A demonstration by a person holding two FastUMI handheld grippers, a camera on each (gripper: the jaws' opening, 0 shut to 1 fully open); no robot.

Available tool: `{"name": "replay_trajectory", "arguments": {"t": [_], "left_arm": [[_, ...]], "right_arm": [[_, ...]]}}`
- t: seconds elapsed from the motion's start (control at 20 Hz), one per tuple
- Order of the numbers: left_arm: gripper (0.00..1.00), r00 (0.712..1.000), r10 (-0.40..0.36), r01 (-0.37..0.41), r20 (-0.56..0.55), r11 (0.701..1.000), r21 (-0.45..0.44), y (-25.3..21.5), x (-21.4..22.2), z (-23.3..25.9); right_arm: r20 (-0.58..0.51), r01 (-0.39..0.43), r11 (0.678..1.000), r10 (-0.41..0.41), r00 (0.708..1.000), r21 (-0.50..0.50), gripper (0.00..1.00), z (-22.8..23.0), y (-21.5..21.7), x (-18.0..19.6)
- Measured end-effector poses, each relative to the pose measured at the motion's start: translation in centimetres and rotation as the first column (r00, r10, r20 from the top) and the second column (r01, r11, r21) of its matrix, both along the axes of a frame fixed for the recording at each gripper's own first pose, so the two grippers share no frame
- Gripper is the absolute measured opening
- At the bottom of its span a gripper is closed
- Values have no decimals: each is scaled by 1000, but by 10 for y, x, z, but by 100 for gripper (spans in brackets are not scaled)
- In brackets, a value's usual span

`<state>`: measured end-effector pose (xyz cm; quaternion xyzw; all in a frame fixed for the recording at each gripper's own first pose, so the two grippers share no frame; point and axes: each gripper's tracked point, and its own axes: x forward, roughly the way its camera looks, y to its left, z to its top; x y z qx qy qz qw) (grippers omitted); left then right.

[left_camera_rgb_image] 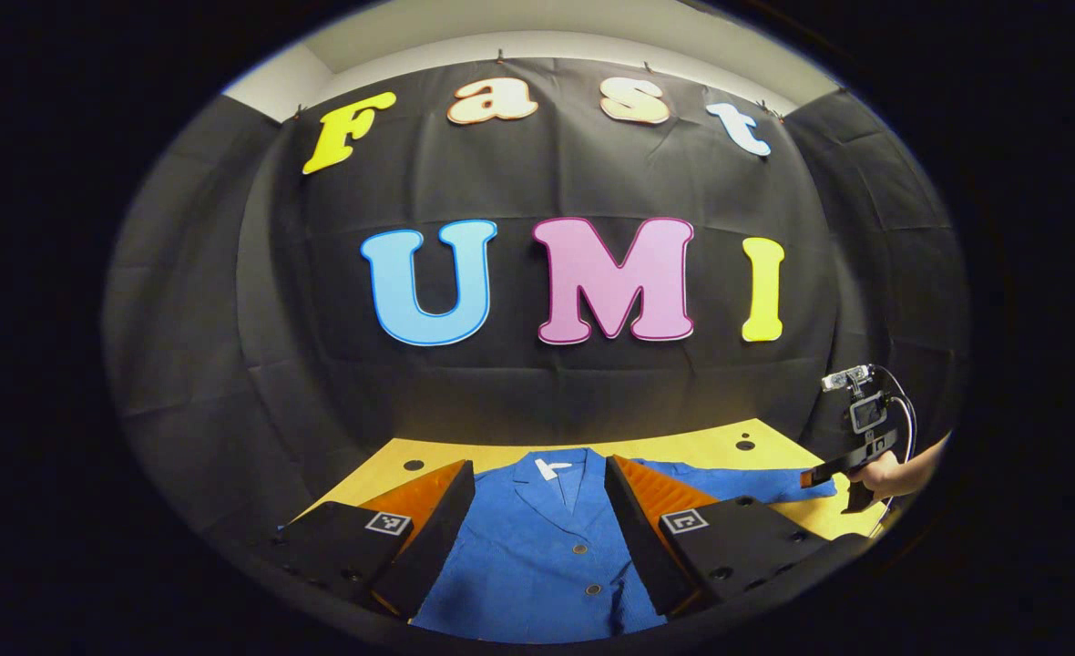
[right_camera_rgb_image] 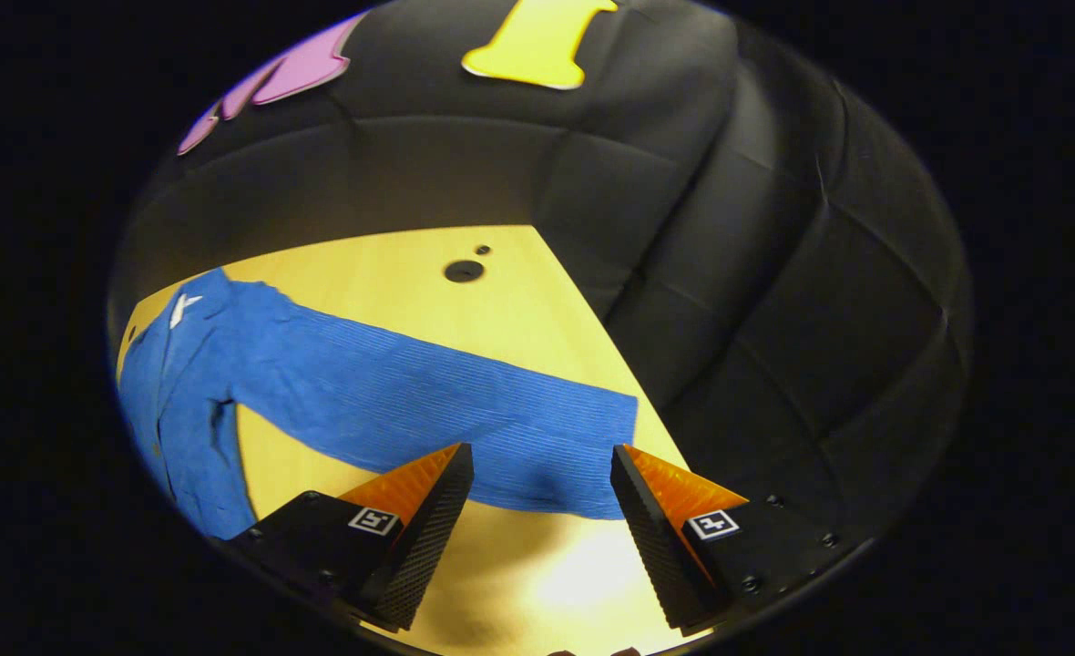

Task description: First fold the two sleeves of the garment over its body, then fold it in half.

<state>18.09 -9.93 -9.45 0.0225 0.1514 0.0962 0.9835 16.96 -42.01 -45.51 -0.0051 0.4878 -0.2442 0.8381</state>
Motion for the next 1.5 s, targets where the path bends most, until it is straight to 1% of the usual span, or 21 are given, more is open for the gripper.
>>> {"name": "replay_trajectory", "arguments": {"t": [0.05,0.25,0.4,0.45,0.5,0.55,0.6,0.65,0.75,0.85,0.9,0.95,1.05,1.15,1.25,1.4,1.5], "left_arm": [[82,1000,-5,5,-5,1000,3,-6,5,-1],[82,999,-41,40,-23,999,-14,-33,20,-4],[82,997,-80,80,-3,997,1,-50,28,6],[82,996,-92,92,1,996,9,-54,30,9],[82,994,-105,105,2,994,17,-57,30,11],[82,993,-119,119,1,993,25,-59,30,14],[82,991,-132,132,1,991,37,-60,28,15],[82,990,-139,139,0,989,49,-59,27,18],[82,990,-141,141,-5,988,60,-55,22,17],[82,991,-135,136,-16,990,47,-49,16,14],[82,992,-128,128,-23,991,36,-45,12,11],[82,993,-117,118,-30,993,23,-40,7,7],[82,995,-94,94,-46,996,-1,-29,-3,2],[82,996,-67,67,-57,998,9,-14,-14,0],[82,998,-48,49,-50,999,23,1,-24,2],[82,998,-6,6,-56,1000,-4,28,-42,-7],[82,998,33,-35,-48,999,-35,49,-53,-10]], "right_arm": [[-15,26,1000,-26,1000,4,99,-8,-2,5],[-69,108,993,-105,992,51,98,-32,-20,-13],[-100,164,973,-149,984,163,99,-43,-25,-22],[-78,186,964,-174,982,188,99,-39,-29,-19],[-83,207,954,-193,978,218,94,-38,-28,-20],[-67,219,952,-209,976,213,92,-35,-30,-17],[-72,218,951,-207,976,220,90,-38,-29,-16],[-66,197,955,-187,980,222,89,-38,-28,-15],[-56,159,957,-150,987,244,51,-44,-14,-5],[-55,152,962,-143,988,229,14,-45,-4,1],[-42,131,952,-124,991,276,9,-46,9,7],[-36,109,947,-103,994,303,6,-48,16,13],[-35,55,954,-47,998,294,5,-46,30,25],[29,-5,963,-3,1000,271,5,-17,47,46],[96,-70,961,46,994,267,5,15,74,70],[163,-195,947,156,974,257,5,55,133,103],[214,-279,925,226,950,260,5,77,184,125]]}}
